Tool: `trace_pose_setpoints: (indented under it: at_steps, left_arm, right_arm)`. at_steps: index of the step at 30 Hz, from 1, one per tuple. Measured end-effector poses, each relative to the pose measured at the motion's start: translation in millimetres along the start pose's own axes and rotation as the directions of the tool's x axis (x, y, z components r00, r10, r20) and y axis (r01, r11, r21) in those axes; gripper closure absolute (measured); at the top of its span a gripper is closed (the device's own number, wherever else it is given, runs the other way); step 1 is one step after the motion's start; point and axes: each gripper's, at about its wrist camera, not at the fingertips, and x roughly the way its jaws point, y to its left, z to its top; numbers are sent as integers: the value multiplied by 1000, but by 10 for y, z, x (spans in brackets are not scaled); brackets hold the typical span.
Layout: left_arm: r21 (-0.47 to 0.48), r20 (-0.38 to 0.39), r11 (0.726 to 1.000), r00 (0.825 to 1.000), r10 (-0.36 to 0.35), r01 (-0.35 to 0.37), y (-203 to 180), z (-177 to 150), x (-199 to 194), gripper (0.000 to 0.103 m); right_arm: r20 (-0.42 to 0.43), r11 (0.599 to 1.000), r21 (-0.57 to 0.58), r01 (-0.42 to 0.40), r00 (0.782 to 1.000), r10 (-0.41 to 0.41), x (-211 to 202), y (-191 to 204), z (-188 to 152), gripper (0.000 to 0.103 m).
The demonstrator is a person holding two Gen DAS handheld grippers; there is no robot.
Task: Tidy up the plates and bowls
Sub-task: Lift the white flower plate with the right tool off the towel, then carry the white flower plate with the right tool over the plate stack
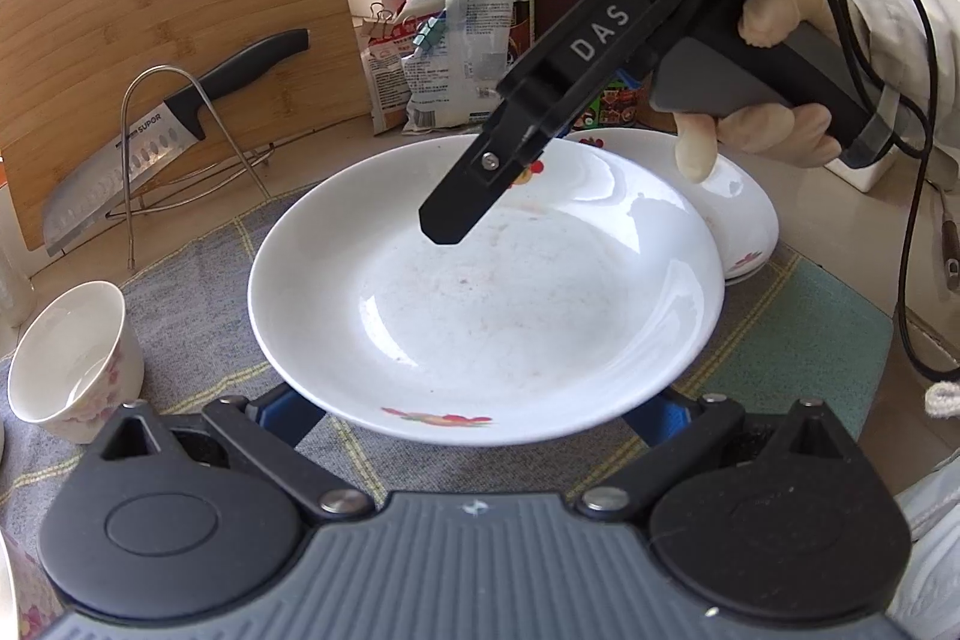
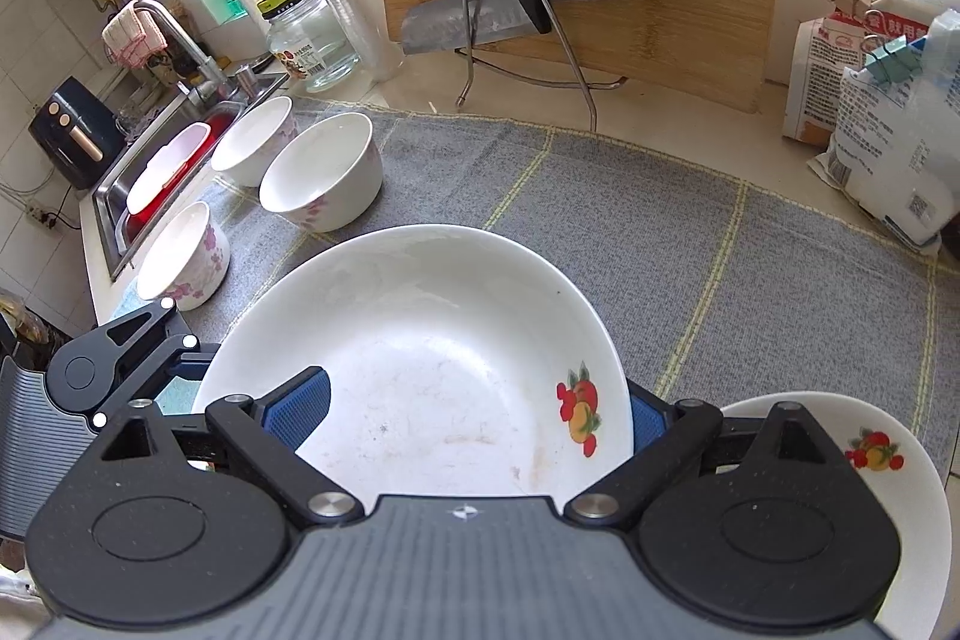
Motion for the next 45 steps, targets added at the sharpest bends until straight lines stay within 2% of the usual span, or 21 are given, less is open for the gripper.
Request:
trace_pose_setpoints:
  at_steps: [18,32,45]
  left_arm:
    - [90,12,992,996,-93,92,-289,110,81,1]
    - [166,4,970,983,-183,180,-484,214,247,1]
    - [200,-23,951,971,-238,237,-556,325,425,1]
  right_arm:
    - [49,993,89,76,996,-80,-461,-195,-398,4]
    - [69,975,176,137,986,-152,-788,-422,-730,4]
    - [71,956,241,166,980,-188,-916,-631,-911,4]
